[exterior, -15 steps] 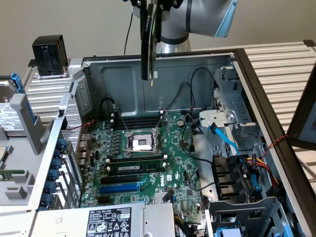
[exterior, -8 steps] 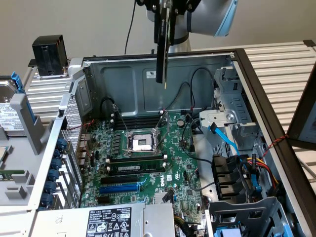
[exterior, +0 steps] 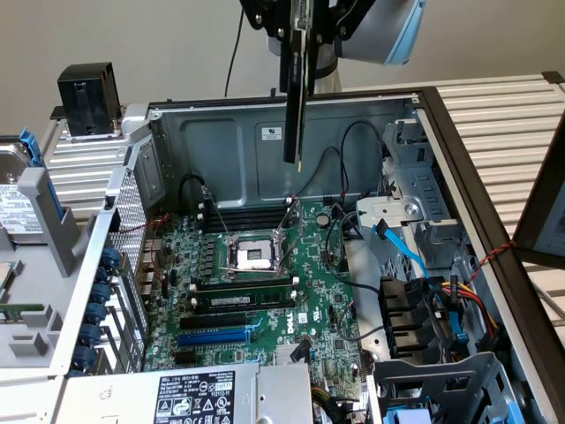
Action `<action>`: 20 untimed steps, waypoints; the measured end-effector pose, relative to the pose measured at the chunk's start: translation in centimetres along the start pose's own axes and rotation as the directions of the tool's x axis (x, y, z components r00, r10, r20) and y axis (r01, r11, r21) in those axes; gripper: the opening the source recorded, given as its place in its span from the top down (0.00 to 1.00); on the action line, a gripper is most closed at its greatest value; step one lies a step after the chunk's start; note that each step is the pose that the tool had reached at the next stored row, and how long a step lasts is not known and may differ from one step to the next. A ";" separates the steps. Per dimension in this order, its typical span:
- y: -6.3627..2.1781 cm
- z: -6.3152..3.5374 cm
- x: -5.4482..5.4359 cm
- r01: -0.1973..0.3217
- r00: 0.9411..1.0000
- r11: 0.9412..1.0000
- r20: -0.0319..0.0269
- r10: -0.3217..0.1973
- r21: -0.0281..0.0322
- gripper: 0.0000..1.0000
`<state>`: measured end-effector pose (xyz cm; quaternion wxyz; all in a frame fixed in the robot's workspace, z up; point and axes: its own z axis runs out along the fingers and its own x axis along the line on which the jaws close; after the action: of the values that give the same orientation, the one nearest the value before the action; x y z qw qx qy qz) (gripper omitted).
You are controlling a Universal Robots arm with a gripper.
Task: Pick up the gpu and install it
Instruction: 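Pick up the gpu and move the gpu toward the slot, then insert the gpu into the slot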
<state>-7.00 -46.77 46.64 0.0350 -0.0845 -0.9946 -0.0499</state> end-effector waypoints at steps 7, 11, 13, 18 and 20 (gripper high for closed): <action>-0.10 1.16 -0.2 0.004 1.000 1.000 -0.002 -0.004 -0.008 0.73; -0.16 1.89 -0.3 0.005 1.000 1.000 -0.003 -0.005 -0.012 0.73; -0.19 2.18 -0.3 0.006 1.000 1.000 -0.004 -0.006 -0.017 0.73; -0.23 2.64 -0.3 0.061 0.998 0.998 -0.010 -0.062 -0.021 0.73; -0.24 2.77 -0.3 0.098 0.995 0.995 -0.013 -0.099 -0.022 0.73</action>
<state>-6.90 -46.77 43.85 0.0388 -0.0354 -0.9966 -0.0627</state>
